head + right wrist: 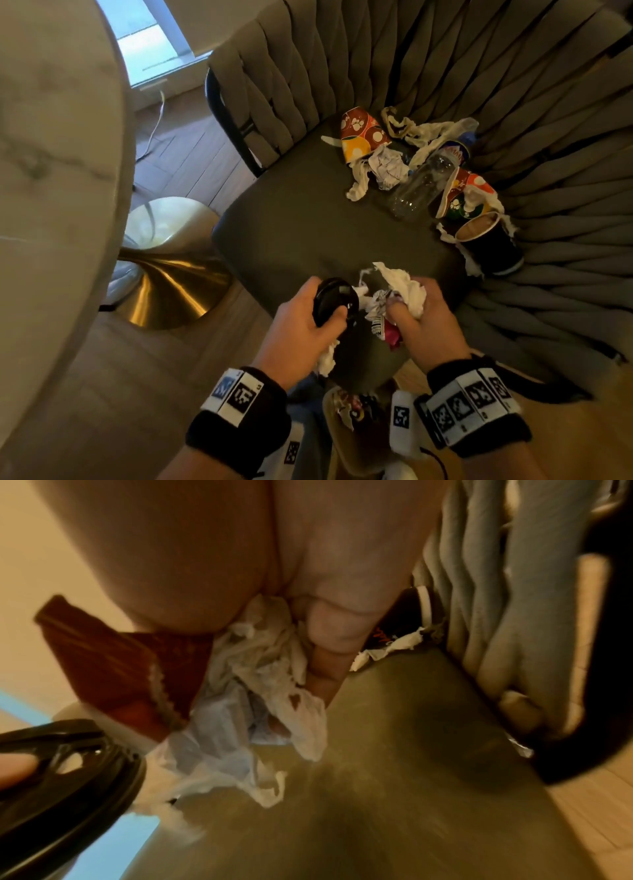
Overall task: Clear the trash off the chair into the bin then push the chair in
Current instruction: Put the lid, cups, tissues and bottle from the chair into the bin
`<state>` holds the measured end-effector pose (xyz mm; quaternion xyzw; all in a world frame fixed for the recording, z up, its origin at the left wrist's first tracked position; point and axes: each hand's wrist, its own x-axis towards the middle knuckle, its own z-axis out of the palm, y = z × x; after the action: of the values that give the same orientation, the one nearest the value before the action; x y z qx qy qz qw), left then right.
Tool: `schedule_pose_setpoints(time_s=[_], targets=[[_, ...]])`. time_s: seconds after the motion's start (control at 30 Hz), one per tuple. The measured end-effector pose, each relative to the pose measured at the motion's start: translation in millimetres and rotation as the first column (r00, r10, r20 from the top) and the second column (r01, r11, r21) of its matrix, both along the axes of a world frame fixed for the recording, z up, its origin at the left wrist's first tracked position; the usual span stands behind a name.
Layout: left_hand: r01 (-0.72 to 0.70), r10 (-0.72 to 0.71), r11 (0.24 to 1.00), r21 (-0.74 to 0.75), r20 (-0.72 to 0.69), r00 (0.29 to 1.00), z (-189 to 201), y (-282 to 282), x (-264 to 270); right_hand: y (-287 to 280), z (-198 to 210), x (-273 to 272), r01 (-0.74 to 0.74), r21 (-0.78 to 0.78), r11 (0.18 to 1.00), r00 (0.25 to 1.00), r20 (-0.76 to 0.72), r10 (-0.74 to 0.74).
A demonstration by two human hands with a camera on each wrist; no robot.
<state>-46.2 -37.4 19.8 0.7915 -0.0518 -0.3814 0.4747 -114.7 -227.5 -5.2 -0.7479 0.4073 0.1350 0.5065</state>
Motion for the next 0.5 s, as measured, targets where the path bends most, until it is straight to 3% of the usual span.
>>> schedule_pose_setpoints(time_s=[0.1, 0.27, 0.5], targets=[[-0.087, 0.087, 0.996, 0.001, -0.048, 0.995, -4, 10, -56, 15, 2, -46, -0.073, 0.031, 0.997, 0.997, -0.017, 0.074], [-0.106, 0.121, 0.991, 0.085, -0.203, 0.972, -31, 27, -162, 32, -11, -139, -0.193, 0.118, 0.974, 0.970, -0.128, 0.207], [-0.162, 0.234, 0.956, 0.245, -0.301, 0.924, -134, 20, -239, 54, -113, -209, -0.262, 0.131, 0.956, 0.866, -0.404, 0.293]])
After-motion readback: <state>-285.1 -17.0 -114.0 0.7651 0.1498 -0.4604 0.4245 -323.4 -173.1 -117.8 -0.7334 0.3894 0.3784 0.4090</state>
